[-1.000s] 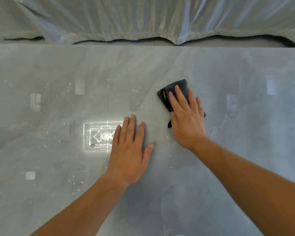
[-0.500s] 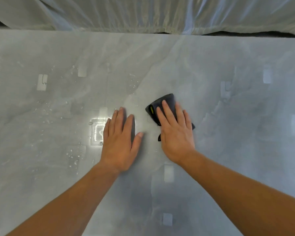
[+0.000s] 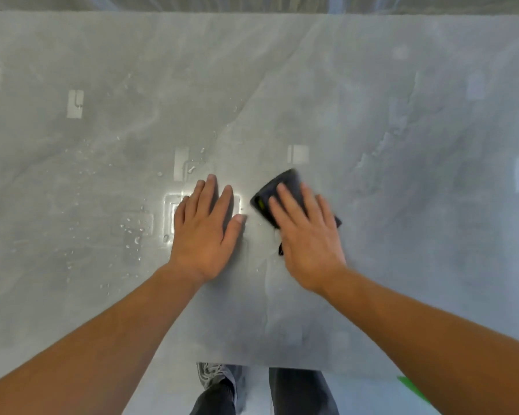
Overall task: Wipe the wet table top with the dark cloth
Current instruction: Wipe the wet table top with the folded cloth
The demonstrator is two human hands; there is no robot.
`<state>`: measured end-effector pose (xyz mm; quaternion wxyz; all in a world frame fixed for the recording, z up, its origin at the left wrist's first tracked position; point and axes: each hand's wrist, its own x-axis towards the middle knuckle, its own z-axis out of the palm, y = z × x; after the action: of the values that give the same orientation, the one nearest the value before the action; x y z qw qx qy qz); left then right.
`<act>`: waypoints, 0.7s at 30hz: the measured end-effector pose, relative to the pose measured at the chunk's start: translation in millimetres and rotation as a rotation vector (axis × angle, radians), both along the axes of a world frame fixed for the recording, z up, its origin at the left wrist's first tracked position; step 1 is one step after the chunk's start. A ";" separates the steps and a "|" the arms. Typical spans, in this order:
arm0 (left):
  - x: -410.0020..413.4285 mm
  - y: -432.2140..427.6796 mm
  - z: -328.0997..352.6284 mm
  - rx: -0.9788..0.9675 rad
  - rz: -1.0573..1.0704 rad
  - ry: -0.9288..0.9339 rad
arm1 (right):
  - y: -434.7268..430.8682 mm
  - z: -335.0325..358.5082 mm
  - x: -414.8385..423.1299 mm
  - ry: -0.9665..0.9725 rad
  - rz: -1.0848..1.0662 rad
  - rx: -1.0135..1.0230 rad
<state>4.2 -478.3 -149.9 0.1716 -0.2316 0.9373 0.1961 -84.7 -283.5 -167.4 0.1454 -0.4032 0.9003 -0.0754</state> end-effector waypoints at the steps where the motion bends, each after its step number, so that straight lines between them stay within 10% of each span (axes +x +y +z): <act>1: 0.7 0.4 0.5 0.014 0.003 -0.001 | 7.4 -0.4 14.1 -0.007 0.102 0.008; 4: 2.5 -3.0 2.0 0.054 -0.009 -0.004 | 21.4 -3.8 5.3 0.017 0.272 0.009; 10: 27.7 -8.4 9.1 0.065 -0.067 0.084 | -2.9 -1.7 -20.6 -0.037 -0.431 -0.065; 18: 89.3 -4.4 11.2 0.029 -0.205 0.034 | 34.1 -2.6 95.1 0.015 0.157 0.038; 21: 107.4 -4.1 8.3 -0.007 -0.225 0.042 | 32.2 -3.9 66.2 -0.005 -0.090 0.002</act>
<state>111.6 -482.5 -141.6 0.1720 -0.1214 0.9614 0.1770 -18.4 -251.3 -171.3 0.1446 -0.3621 0.9172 -0.0821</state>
